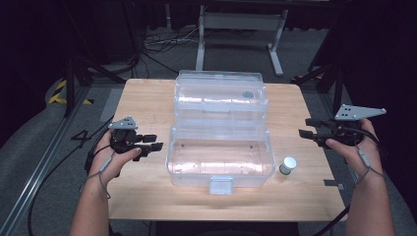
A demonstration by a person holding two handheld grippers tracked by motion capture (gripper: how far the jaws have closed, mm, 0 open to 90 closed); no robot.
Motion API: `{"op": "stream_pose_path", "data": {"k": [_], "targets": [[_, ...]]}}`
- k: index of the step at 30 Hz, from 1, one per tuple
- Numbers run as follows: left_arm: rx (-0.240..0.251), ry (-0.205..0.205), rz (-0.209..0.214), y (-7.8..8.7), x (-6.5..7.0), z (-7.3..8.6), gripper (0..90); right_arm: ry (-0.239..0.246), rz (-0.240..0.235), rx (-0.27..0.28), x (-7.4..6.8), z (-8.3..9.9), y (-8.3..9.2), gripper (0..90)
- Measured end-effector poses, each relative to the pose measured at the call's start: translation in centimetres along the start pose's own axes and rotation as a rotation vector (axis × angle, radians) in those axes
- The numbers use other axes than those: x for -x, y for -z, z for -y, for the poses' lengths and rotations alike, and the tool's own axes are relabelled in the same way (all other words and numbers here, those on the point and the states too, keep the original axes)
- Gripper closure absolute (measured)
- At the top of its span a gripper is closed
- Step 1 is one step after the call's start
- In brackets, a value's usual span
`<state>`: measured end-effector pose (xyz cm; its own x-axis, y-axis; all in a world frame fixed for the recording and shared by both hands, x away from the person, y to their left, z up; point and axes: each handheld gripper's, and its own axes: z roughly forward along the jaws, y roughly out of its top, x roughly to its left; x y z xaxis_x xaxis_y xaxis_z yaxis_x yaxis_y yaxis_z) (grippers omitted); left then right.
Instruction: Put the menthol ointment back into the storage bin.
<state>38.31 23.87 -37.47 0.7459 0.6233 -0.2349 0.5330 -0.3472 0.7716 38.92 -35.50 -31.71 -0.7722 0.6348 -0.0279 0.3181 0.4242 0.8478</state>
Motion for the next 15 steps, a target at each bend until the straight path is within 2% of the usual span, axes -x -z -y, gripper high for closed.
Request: {"op": "stream_pose_path", "data": {"k": [2, 7, 15], "targets": [[0.000, 0.008, -0.001, 0.0, 0.0, 0.1, 54.2, 0.009, -0.018, -0.020, -0.1, 0.0, -0.1, 50.0], [-0.003, 0.009, -0.003, 0.0, -0.1, 0.2, 54.2, 0.025, -0.027, -0.077, -0.1, 0.1, -0.5, 50.2], [-0.016, 0.013, -0.002, -0.1, -0.1, 0.3, 54.2, 0.026, -0.057, -0.172, -0.2, 0.5, -1.4, 49.8]]}}
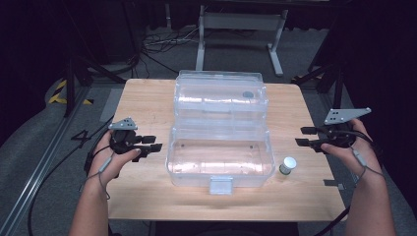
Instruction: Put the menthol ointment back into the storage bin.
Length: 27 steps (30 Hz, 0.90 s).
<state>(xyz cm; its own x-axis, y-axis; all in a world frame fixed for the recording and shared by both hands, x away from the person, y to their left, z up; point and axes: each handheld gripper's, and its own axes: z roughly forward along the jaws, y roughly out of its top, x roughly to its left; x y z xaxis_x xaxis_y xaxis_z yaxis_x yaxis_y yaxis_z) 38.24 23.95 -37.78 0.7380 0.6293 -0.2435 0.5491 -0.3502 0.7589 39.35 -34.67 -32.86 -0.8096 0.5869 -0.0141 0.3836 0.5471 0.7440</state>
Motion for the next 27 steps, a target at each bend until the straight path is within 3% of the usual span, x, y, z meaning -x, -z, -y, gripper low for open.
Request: {"op": "stream_pose_path", "data": {"k": [13, 27], "targets": [[-0.013, 0.003, -0.002, -0.1, -0.1, 0.1, 54.2, 0.006, -0.046, -0.127, -0.2, 0.4, -1.5, 48.4], [-0.026, 0.010, -0.005, -0.2, -0.2, 0.3, 53.9, 0.017, -0.077, -0.208, -0.2, 0.8, -2.6, 47.8]]}}
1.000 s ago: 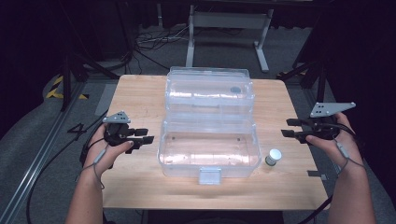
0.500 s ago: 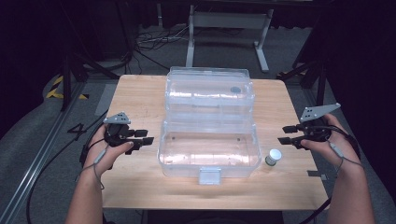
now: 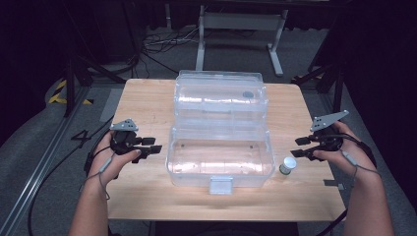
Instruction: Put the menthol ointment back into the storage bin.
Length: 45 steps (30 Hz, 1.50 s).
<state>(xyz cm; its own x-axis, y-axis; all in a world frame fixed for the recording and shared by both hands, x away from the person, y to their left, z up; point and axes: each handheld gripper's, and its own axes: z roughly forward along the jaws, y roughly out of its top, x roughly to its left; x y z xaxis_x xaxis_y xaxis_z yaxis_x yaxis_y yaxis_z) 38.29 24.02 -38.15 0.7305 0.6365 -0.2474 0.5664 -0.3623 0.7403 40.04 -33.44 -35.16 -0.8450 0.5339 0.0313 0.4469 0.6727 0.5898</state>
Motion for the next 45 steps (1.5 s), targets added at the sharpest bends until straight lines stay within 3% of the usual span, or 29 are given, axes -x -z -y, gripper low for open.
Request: {"op": "stream_pose_path", "data": {"k": [27, 45], "targets": [[-0.012, 0.002, -0.005, 0.0, -0.1, 0.2, 53.8, 0.028, -0.037, -0.117, -0.2, 0.2, -1.4, 44.8], [-0.012, 0.002, -0.005, 0.0, -0.1, 0.2, 53.8, 0.042, -0.042, -0.225, 0.3, 0.6, -3.5, 44.3]]}}
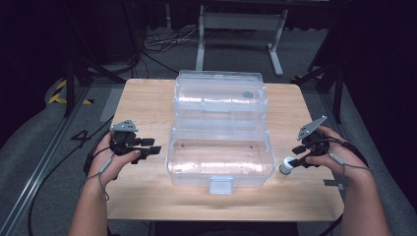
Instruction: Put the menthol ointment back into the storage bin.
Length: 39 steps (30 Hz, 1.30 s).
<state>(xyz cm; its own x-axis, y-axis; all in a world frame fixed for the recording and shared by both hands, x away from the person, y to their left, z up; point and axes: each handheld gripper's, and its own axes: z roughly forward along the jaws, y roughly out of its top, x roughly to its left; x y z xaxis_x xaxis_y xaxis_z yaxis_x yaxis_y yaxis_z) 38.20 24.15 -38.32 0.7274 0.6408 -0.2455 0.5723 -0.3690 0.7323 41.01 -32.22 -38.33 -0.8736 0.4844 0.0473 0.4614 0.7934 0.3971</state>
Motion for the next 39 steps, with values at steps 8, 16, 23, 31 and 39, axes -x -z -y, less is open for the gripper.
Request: {"op": "stream_pose_path", "data": {"k": [8, 16, 23, 31, 39], "targets": [[-0.001, 0.001, 0.001, 0.0, 0.0, 0.0, 53.8, 0.009, -0.004, -0.045, 0.3, 0.0, -1.2, 43.5], [-0.002, 0.003, 0.002, -0.1, -0.1, 0.1, 53.8, 0.010, -0.004, -0.072, 0.5, 0.0, -1.8, 43.1], [-0.004, 0.004, 0.001, -0.1, -0.1, 0.1, 53.8, 0.017, -0.008, -0.093, 0.6, 0.0, -2.5, 42.8], [-0.008, 0.005, 0.006, -0.1, -0.1, 0.1, 53.8, 0.023, -0.014, -0.121, 0.7, -0.1, -3.2, 42.9], [-0.011, 0.007, 0.006, -0.2, -0.2, 0.2, 53.8, 0.034, -0.019, -0.141, 0.7, -0.2, -3.9, 43.7]]}}
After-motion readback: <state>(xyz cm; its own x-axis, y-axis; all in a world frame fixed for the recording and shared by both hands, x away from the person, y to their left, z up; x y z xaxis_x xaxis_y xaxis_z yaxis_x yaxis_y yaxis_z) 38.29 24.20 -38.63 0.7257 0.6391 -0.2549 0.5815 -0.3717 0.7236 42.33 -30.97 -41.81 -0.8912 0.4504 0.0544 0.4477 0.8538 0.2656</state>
